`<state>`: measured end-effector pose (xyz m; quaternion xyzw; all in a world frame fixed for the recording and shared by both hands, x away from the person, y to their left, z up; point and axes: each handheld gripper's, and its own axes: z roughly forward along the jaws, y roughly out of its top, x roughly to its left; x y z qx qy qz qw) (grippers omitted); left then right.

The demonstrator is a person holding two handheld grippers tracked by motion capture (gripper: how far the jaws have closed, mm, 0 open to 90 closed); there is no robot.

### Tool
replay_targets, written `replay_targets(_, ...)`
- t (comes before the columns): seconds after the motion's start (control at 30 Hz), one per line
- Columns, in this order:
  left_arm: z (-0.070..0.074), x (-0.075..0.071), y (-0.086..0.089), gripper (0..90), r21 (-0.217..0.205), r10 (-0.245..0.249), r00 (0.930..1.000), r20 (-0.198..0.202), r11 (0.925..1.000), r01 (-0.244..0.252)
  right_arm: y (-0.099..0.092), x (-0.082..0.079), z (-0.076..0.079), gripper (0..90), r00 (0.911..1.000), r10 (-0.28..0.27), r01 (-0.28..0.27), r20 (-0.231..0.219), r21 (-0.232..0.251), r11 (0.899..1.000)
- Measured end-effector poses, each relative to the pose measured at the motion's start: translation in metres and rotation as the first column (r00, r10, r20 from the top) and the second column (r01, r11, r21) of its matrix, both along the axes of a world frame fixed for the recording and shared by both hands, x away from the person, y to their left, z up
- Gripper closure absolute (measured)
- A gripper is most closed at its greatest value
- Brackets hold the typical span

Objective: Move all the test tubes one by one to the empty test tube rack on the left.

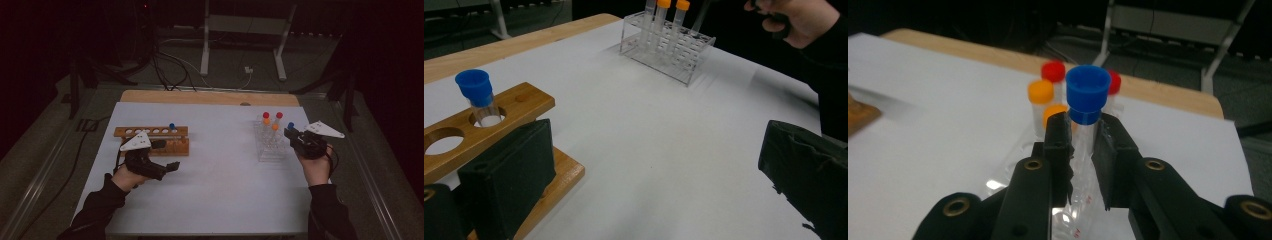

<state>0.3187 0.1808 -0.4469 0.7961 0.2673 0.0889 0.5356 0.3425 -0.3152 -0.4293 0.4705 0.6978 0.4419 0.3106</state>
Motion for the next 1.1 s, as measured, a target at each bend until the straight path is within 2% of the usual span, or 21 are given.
replay_targets(0.23,0.001,0.0,-0.002,2.5,0.0,-0.007,1.0,-0.003,1.0,0.007,0.01,-0.009,0.013,77.6,0.9984,0.046,-0.046,0.032,0.003,0.999)
replay_targets(0.57,0.004,-0.002,-0.003,2.5,-0.006,-0.023,0.9997,-0.003,0.9997,0.023,0.037,-0.017,0.015,77.6,0.9878,0.154,-0.154,0.02,-0.005,0.988)
replay_targets(0.87,0.006,-0.003,-0.008,2.5,-0.003,-0.042,0.9991,-0.007,0.9991,0.042,0.067,-0.024,0.012,77.6,0.9674,0.253,-0.253,-0.002,-0.026,0.967)
replay_targets(1.0,0.008,-0.003,-0.011,2.6,-0.007,-0.053,0.9986,-0.007,0.9986,0.053,0.078,-0.028,0.009,77.6,0.9545,0.298,-0.298,-0.017,-0.019,0.954)
replay_targets(1.1,0.011,-0.003,-0.014,2.6,-0.007,-0.062,0.9981,-0.002,0.9981,0.062,0.087,-0.031,0.006,77.6,0.9449,0.326,-0.327,-0.028,-0.037,0.944)
